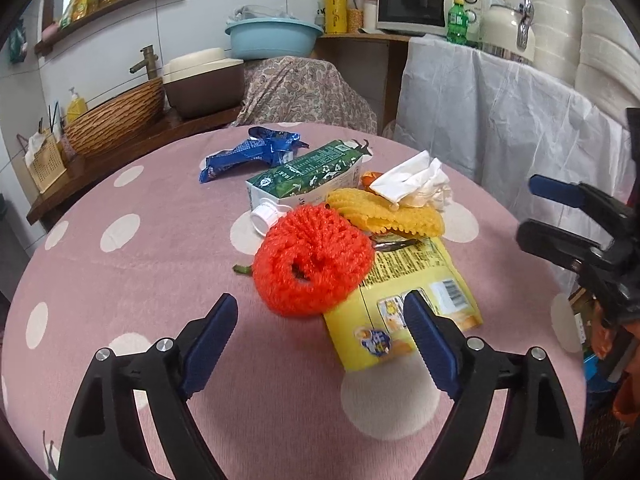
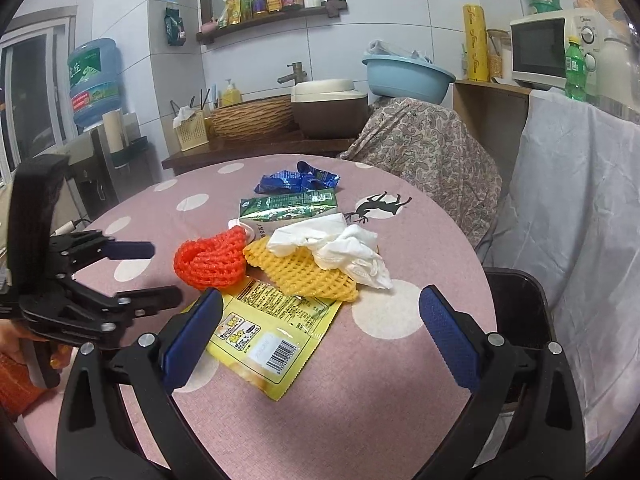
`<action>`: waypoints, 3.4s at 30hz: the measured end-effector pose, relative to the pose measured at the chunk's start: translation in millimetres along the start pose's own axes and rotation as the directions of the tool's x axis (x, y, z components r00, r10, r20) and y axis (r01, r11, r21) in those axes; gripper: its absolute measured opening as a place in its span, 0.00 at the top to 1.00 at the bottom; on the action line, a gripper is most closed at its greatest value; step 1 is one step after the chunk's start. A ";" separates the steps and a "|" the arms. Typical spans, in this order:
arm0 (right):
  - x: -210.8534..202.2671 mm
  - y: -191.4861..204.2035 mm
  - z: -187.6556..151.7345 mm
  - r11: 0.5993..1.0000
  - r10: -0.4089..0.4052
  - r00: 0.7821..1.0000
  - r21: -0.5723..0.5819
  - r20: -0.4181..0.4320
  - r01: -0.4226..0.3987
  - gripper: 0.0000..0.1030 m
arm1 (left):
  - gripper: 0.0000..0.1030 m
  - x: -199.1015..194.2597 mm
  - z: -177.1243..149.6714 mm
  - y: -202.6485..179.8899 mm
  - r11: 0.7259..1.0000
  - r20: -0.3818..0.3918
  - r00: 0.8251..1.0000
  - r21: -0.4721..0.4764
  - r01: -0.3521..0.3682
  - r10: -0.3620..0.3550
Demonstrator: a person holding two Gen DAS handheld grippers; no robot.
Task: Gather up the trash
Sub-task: 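Reach the left gripper to the red mesh net and close on it, then grasp the white tissue with the right gripper while the left gripper lifts the red net, then carry the red net and white tissue over the bin with both grippers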
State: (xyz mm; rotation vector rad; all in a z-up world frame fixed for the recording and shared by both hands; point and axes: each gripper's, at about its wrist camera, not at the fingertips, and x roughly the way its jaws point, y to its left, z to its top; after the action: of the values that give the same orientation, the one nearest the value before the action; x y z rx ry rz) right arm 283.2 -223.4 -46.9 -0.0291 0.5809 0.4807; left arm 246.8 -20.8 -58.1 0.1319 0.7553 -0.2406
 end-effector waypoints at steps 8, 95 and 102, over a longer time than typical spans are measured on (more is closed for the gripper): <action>2.3 1.6 -3.8 1.000 -0.012 1.000 -0.021 -0.015 0.011 0.06 | 0.65 24.8 6.0 4.1 0.998 -0.044 0.998 -0.027 -0.049 0.048; -95.1 -186.9 -78.6 0.948 -0.252 0.967 0.210 0.028 0.241 0.84 | 0.79 58.0 94.2 -210.7 0.910 -0.082 0.920 0.139 0.390 -0.382; -86.4 -216.9 -97.8 0.930 -0.263 0.965 0.263 -0.014 0.257 0.84 | 0.79 119.4 121.7 -254.1 0.917 -0.176 0.923 0.150 0.370 -0.343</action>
State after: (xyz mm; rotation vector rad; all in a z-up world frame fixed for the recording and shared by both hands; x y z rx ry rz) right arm 265.7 -468.9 -106.0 0.1506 0.6058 0.1424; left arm 344.4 -310.8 -61.0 0.1842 0.9025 -0.6559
